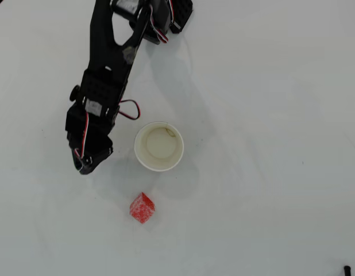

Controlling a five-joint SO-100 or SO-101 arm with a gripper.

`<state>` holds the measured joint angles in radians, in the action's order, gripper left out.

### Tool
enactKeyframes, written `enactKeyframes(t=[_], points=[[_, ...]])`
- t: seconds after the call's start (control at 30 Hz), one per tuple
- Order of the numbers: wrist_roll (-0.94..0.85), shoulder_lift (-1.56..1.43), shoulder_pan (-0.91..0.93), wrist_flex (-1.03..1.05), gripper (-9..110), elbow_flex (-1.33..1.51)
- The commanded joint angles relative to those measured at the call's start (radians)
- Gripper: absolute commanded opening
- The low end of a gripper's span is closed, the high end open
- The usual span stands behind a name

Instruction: Grasp a red cube and put it in the cup.

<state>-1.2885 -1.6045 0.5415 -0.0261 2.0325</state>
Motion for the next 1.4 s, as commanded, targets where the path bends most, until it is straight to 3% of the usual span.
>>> enactKeyframes(t=[0.0,0.83,1.37], points=[[-0.077,0.034,-0.032,-0.043,0,-0.153],[-0.129,-0.130,-0.236,-0.023,0,-0.074],[-0.147,-0.058,-0.279,0.051,1,-0.199]])
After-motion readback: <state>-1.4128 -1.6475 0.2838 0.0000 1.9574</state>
